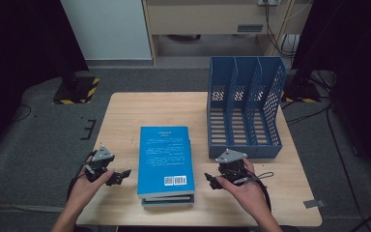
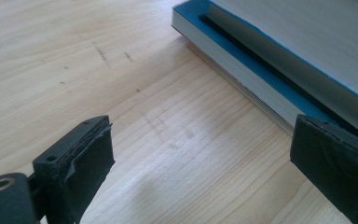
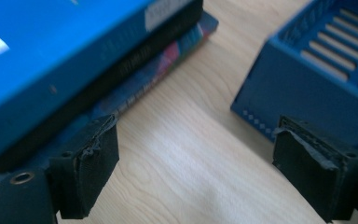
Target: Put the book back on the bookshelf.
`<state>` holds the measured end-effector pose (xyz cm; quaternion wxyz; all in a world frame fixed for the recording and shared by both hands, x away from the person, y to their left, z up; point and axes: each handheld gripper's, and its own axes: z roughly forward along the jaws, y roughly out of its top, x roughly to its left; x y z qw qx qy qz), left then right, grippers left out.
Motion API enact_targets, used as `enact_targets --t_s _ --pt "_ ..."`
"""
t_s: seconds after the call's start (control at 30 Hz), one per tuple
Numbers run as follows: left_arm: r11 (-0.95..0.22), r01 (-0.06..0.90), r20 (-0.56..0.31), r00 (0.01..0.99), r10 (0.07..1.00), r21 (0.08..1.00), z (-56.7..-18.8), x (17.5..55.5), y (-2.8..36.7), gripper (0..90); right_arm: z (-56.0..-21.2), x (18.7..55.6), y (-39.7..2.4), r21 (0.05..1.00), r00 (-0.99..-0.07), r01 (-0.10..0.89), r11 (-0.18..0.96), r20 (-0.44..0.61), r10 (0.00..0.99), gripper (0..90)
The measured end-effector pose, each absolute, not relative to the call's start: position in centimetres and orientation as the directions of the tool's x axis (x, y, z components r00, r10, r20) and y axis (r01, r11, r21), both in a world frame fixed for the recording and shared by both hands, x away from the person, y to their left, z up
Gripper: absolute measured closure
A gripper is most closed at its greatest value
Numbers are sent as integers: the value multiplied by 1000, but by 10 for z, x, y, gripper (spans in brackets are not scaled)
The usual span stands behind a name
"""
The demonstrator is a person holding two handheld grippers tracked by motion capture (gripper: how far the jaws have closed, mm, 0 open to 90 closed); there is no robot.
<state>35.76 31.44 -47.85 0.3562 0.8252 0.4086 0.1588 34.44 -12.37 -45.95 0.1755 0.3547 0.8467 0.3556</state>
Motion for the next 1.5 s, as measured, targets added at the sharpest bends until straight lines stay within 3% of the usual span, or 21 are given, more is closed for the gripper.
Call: enact_targets --t_s 0.33,0.43,0.7,1.3,1.5 --pt "-469 526 -8 672 740 709 -439 359 308 65 -427 358 -79 718 -786 395 573 -59 616 106" --pt "-462 527 -42 690 722 713 -438 362 298 65 -424 367 -66 721 -809 391 573 -29 588 101" --pt "-513 509 -17 721 693 691 -438 365 273 37 -435 380 -47 685 -827 424 592 27 561 81" --pt "-489 514 -72 738 671 705 -437 364 265 49 -446 398 -45 668 -818 509 543 179 547 20" --pt "-493 524 -98 749 656 695 -439 369 255 37 -449 401 -42 676 -817 510 532 187 545 2"
